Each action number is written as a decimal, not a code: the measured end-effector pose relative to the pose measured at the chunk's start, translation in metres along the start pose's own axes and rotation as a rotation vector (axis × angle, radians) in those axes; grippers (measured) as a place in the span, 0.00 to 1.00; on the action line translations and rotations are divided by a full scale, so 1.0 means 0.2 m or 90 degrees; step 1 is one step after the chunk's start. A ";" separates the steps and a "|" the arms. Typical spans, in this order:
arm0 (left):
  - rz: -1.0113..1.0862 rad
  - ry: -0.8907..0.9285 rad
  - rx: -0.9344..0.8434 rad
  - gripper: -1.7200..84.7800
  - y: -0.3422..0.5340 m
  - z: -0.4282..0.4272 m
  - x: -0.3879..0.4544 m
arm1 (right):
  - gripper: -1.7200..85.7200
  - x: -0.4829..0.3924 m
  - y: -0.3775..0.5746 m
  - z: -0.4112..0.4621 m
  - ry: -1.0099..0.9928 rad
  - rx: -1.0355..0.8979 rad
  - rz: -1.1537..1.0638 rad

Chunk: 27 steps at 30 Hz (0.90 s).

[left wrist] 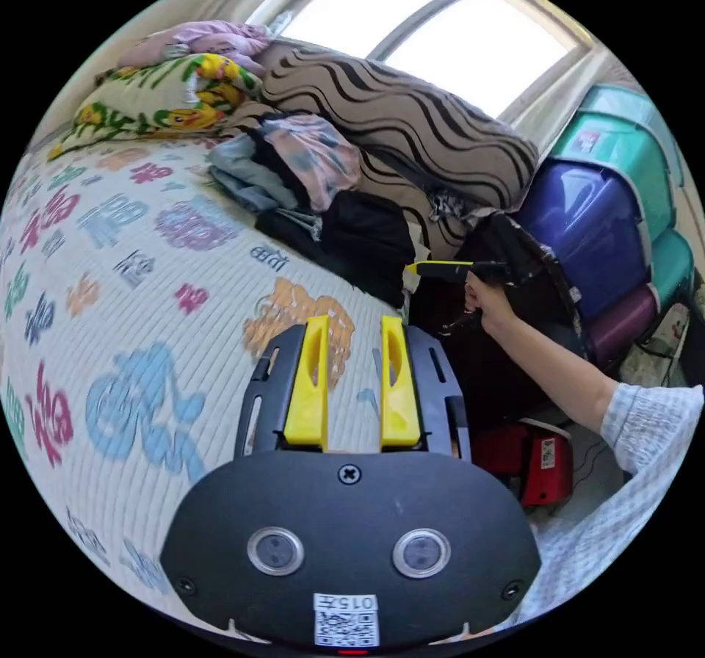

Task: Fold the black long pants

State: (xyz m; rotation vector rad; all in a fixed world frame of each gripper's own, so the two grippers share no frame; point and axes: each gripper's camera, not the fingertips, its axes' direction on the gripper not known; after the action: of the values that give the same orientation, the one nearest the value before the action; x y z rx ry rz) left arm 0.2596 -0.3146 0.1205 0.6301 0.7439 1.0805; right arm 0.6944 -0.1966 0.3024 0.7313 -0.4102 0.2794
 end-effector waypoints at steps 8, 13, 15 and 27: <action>-0.013 0.003 0.003 0.16 -0.56 0.69 -0.09 | 0.08 0.23 -0.08 0.13 0.025 -0.045 -0.004; -0.062 0.020 -0.053 0.16 -0.69 0.98 -0.16 | 0.04 0.31 0.00 0.08 0.007 -0.022 -0.016; -0.046 0.036 -0.049 0.13 -0.68 0.95 -0.17 | 0.02 0.32 0.03 0.04 0.007 -0.023 -0.026; 0.058 0.169 0.237 0.04 -0.02 -0.59 -0.13 | 0.01 -0.13 0.56 -0.76 -0.295 0.148 -0.201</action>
State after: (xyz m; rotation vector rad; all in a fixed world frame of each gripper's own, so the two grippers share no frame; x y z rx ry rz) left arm 0.1605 -0.3286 0.0527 0.8520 1.1722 1.1319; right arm 0.6688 -0.0140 0.2531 1.0794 -0.6977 -0.1496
